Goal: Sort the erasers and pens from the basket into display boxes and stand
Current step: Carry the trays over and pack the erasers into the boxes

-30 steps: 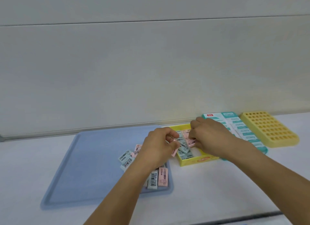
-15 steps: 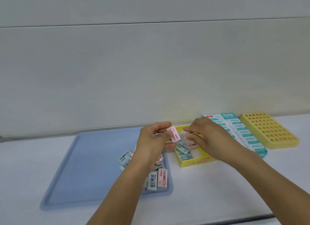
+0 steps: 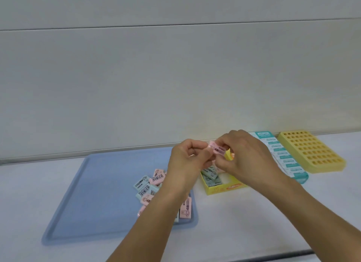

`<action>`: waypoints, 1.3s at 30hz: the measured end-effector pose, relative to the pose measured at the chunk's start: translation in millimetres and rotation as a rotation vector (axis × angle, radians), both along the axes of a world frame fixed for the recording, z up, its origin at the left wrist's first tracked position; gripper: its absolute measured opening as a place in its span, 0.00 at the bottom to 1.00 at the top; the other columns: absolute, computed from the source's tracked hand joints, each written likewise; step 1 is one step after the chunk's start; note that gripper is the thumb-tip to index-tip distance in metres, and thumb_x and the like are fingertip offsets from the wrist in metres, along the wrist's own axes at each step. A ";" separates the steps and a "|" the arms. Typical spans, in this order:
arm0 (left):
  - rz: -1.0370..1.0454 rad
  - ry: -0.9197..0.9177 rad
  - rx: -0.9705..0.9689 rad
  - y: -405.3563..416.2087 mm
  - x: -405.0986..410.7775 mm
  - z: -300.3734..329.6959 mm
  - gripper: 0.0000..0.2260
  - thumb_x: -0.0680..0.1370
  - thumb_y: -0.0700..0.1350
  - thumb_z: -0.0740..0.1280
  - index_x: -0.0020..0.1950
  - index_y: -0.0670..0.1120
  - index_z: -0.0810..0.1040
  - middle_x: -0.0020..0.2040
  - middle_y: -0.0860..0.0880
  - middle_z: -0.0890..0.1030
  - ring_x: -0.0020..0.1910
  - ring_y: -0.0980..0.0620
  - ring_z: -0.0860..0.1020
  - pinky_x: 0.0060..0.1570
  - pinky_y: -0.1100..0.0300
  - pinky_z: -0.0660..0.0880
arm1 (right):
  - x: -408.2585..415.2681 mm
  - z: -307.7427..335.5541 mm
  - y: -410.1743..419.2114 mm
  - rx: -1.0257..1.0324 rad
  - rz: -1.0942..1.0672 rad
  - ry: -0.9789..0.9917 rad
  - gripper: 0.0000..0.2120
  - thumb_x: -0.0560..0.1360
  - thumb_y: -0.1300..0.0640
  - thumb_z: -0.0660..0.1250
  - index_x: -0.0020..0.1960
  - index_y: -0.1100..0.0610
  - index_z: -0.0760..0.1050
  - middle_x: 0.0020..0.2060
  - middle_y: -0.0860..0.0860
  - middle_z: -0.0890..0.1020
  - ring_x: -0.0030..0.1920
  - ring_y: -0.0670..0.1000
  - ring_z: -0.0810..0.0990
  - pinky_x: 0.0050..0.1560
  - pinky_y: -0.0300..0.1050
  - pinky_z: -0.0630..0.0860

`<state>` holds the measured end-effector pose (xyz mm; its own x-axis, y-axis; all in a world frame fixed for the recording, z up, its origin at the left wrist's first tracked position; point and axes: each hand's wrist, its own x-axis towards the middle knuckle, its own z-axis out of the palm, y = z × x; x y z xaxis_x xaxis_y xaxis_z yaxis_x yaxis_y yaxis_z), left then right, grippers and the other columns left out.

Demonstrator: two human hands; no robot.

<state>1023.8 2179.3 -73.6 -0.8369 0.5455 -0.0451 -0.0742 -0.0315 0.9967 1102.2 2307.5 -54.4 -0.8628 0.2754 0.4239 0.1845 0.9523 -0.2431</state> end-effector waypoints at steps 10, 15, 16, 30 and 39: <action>-0.261 1.195 -1.033 11.3 -15.3 -3.2 0.12 0.75 0.55 0.67 0.58 0.55 0.81 0.52 0.53 0.80 0.59 0.49 0.68 0.55 0.53 0.61 | -0.5 -1.3 23.4 0.390 0.193 -0.586 0.13 0.75 0.51 0.62 0.57 0.49 0.78 0.50 0.49 0.73 0.54 0.51 0.69 0.47 0.45 0.64; -0.199 1.254 -1.113 20.9 -18.2 -9.7 0.11 0.76 0.52 0.65 0.54 0.48 0.80 0.54 0.49 0.75 0.59 0.46 0.68 0.52 0.53 0.61 | -3.9 -0.1 25.1 0.363 0.214 -0.610 0.12 0.76 0.51 0.62 0.59 0.47 0.78 0.51 0.49 0.74 0.55 0.52 0.71 0.51 0.46 0.66; -0.175 1.248 -1.109 21.3 -17.6 -12.3 0.11 0.76 0.52 0.65 0.53 0.47 0.79 0.55 0.48 0.74 0.59 0.46 0.68 0.51 0.53 0.61 | -4.2 -0.6 25.1 0.348 0.219 -0.608 0.13 0.77 0.51 0.62 0.60 0.47 0.78 0.52 0.48 0.74 0.56 0.51 0.71 0.52 0.46 0.66; -0.057 0.685 -0.559 -6.4 -35.4 -13.2 0.08 0.80 0.49 0.65 0.56 0.50 0.79 0.55 0.54 0.72 0.46 0.61 0.74 0.51 0.63 0.70 | -5.1 -16.8 27.1 0.384 0.269 -0.544 0.11 0.79 0.52 0.59 0.52 0.48 0.80 0.48 0.45 0.74 0.55 0.50 0.69 0.44 0.45 0.58; -0.230 0.535 -1.038 -70.3 -71.1 -5.3 0.08 0.74 0.53 0.70 0.47 0.49 0.84 0.44 0.53 0.84 0.46 0.52 0.81 0.48 0.56 0.78 | -35.2 -4.1 -26.6 -0.026 0.387 -0.311 0.08 0.76 0.48 0.67 0.51 0.46 0.82 0.45 0.45 0.78 0.48 0.48 0.74 0.47 0.44 0.68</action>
